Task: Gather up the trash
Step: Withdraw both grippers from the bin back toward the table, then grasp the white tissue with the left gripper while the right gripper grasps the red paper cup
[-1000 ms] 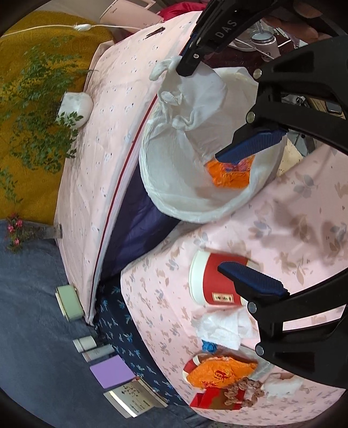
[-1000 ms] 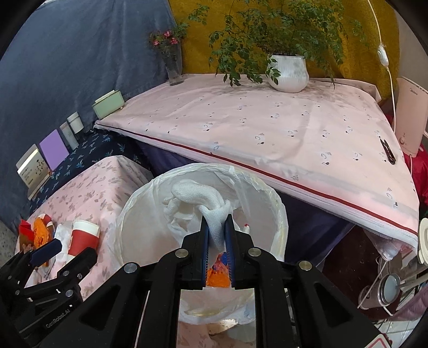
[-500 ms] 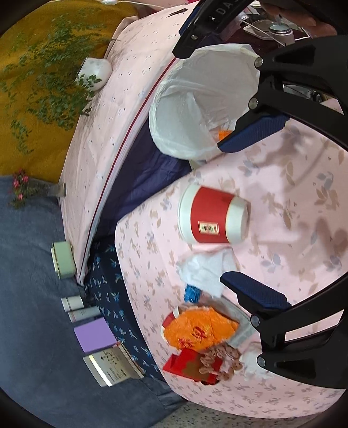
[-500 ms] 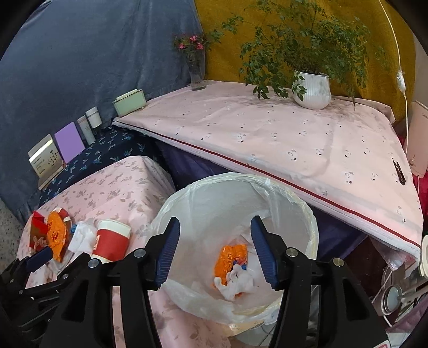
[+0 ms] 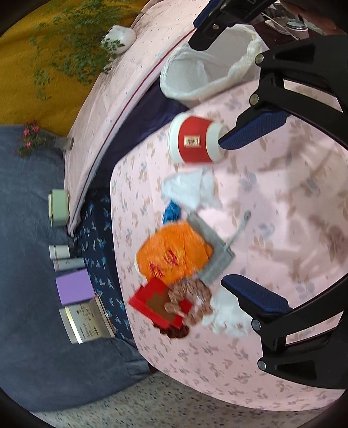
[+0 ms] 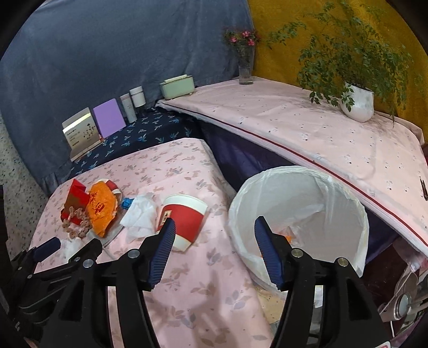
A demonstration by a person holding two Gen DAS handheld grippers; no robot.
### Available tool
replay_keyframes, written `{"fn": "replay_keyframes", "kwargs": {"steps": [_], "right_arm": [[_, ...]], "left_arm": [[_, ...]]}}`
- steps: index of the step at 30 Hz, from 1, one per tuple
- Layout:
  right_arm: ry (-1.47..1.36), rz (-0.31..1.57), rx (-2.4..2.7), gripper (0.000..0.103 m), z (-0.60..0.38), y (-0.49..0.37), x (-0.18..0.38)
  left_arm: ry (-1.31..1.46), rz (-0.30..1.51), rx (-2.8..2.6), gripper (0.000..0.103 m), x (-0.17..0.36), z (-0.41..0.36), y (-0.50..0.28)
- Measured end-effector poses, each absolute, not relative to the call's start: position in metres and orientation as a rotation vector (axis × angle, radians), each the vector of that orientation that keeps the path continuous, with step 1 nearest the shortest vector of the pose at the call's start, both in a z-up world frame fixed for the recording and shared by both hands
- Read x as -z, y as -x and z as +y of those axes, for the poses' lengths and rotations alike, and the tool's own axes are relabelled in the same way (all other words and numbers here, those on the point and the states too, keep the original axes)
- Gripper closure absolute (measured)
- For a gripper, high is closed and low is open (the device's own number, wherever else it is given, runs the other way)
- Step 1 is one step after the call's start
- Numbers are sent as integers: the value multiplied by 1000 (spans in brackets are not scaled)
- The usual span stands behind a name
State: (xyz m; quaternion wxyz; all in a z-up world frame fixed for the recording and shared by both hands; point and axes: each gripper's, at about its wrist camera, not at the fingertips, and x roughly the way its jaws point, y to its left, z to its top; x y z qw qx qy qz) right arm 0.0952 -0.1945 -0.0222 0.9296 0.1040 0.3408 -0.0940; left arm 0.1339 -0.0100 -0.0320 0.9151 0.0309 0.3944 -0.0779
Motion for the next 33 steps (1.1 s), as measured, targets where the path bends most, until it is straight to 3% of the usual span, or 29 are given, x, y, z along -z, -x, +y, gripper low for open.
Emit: {"fn": "replay_keyframes", "kwargs": {"steps": [18,29,33], "right_arm": [[-182,786,89,43,-126,-121,46],[-158,853,33,43,-95,-140,70],[-151,864,23,43,-89,-146,75]], "left_arm": [[77,916,-36,12,70,100,-146],[106,998,-43,13,105,115,-168],[107,1015,-16,30,110,115,-175]]}}
